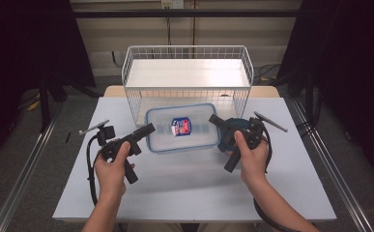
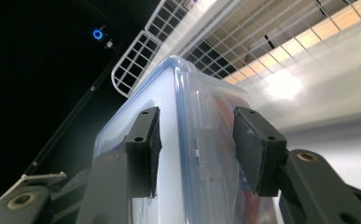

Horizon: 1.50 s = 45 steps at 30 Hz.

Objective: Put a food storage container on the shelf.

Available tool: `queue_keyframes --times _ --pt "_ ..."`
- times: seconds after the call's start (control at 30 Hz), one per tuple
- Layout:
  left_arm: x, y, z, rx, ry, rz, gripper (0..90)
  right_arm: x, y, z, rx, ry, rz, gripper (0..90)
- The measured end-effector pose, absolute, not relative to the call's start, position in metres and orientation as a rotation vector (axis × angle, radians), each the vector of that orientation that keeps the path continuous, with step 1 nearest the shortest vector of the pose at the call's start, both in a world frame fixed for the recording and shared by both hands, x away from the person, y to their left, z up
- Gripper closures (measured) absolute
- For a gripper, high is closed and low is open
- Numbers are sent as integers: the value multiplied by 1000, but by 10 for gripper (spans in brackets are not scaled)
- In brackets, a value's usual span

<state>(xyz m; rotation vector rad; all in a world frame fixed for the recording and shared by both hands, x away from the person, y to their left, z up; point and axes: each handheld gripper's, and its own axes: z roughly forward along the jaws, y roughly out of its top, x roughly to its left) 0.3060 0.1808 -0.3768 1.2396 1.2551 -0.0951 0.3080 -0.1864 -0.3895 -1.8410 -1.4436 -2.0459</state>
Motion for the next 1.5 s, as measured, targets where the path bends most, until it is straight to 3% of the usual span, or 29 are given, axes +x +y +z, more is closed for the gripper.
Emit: queue_keyframes --times 1.5 --pt "368 158 -314 1166 1159 -75 547 345 -205 -329 -1835 -1296 -2226 556"
